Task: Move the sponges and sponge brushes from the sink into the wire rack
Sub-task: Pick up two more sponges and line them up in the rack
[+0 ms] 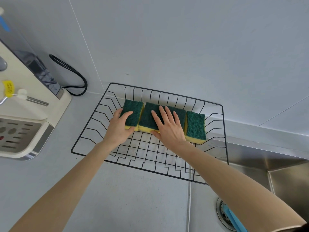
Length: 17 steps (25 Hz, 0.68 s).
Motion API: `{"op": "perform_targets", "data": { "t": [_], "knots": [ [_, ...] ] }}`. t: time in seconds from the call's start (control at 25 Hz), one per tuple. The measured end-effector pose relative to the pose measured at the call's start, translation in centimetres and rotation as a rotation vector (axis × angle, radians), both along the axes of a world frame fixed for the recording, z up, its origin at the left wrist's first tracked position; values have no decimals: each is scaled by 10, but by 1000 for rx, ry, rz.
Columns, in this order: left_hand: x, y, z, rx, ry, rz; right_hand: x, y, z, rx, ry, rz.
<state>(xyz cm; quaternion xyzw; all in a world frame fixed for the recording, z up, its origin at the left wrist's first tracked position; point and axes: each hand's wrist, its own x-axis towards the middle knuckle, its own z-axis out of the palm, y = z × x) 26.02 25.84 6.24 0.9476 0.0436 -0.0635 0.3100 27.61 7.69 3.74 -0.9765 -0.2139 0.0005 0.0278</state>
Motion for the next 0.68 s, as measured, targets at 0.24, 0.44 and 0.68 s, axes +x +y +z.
{"op": "perform_targets", "data": {
  "t": [0.24,0.44,0.68],
  "knots": [
    [4,-4,1,-14,-26,-30,0,-1,1,-7,5,19],
    [7,-7,-1,23,-17,-31,-1,0,4,-27,57,13],
    [7,-5,7,155,39,-120,-8,-6,22,-17,127,-1]
  ]
}}
